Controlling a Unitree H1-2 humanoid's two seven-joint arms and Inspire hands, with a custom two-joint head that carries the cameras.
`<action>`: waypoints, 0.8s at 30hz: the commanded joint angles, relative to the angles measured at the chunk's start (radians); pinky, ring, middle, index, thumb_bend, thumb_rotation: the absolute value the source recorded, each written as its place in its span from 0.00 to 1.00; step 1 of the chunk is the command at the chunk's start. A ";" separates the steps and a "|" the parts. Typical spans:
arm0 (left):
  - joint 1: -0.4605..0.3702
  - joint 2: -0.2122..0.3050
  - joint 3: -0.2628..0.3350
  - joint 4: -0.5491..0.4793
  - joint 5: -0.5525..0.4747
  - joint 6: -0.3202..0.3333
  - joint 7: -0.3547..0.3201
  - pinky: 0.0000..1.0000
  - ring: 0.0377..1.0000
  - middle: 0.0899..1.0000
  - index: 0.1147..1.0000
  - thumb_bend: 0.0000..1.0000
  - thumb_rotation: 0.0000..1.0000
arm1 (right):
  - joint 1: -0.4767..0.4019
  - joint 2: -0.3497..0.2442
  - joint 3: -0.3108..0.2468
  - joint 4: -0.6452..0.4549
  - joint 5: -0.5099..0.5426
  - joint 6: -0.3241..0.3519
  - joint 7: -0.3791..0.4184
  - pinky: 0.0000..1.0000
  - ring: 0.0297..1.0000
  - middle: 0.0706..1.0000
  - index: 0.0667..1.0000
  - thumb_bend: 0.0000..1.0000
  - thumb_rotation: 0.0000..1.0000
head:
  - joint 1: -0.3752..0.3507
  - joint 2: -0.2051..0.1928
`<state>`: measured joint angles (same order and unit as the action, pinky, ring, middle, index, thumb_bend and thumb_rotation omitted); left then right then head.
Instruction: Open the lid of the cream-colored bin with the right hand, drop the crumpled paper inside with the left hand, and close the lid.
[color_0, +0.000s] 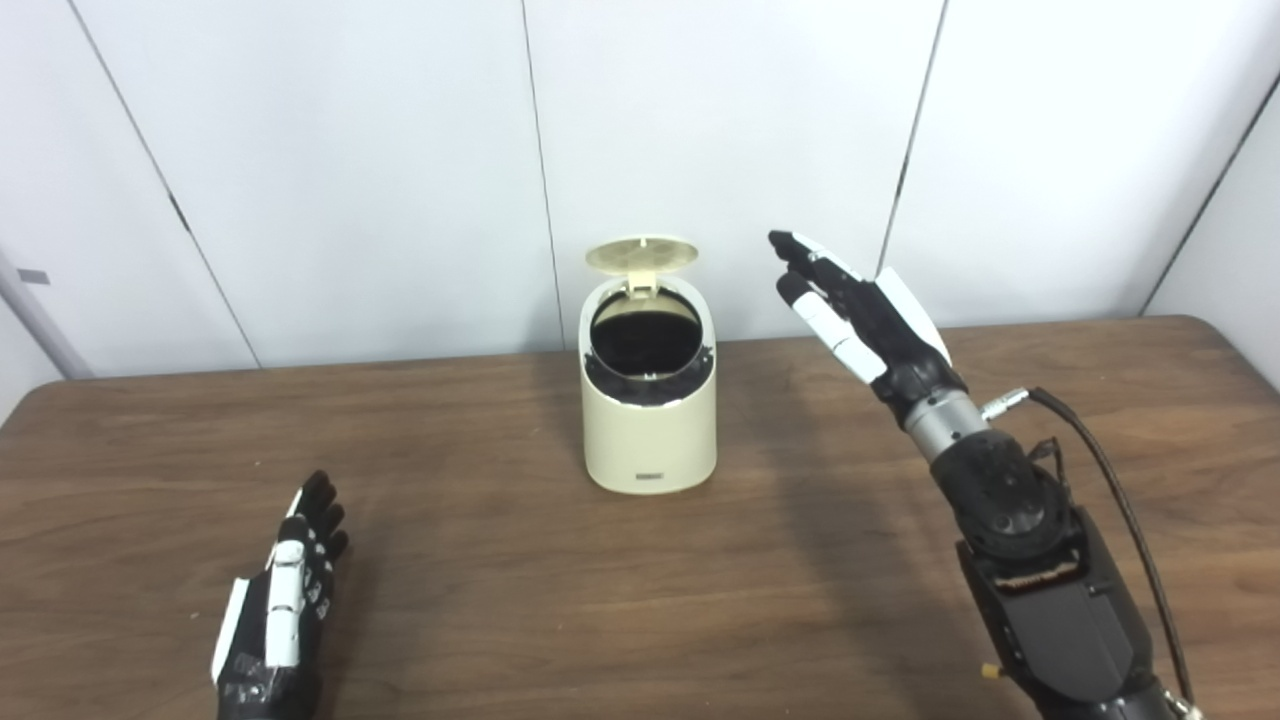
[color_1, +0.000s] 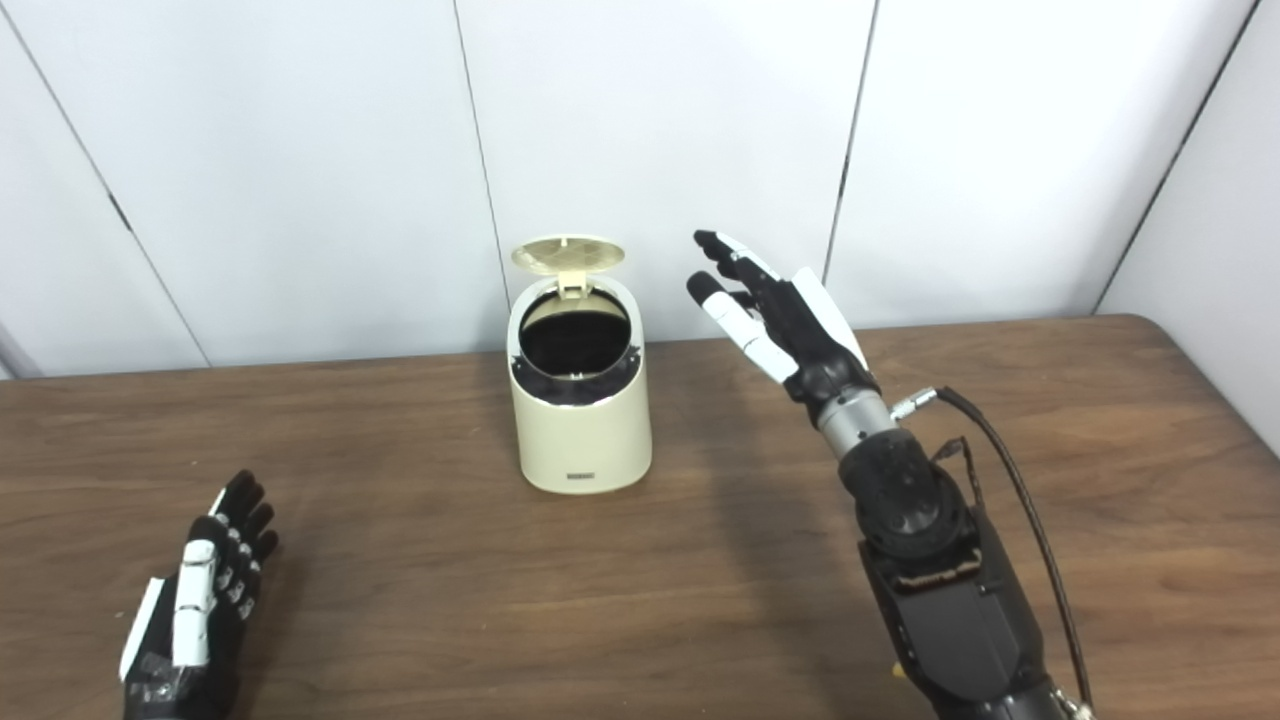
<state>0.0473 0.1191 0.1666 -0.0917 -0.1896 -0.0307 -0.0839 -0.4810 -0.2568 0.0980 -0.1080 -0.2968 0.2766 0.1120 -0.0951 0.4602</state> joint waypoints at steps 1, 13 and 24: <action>0.016 -0.022 -0.010 0.042 0.001 -0.053 0.001 1.00 1.00 1.00 1.00 0.39 1.00 | -0.063 -0.017 0.005 -0.025 -0.026 -0.016 0.000 0.82 0.91 0.91 0.87 0.58 1.00 | 0.001 -0.004; 0.018 -0.027 -0.017 0.056 0.015 -0.074 0.010 1.00 1.00 1.00 1.00 0.38 1.00 | -0.128 -0.052 0.077 -0.013 -0.116 -0.008 0.070 0.87 0.93 0.93 0.90 0.57 1.00 | 0.021 -0.006; 0.018 -0.030 -0.024 0.072 0.023 -0.094 0.014 1.00 1.00 1.00 1.00 0.37 1.00 | -0.166 -0.057 0.114 0.031 -0.150 -0.072 0.086 0.86 0.93 0.94 0.92 0.51 1.00 | 0.031 -0.015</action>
<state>0.0465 0.1167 0.1589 -0.0784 -0.1807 -0.0711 -0.0736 -0.5900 -0.2998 0.2144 -0.0632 -0.4407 0.2455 0.2000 -0.0644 0.4464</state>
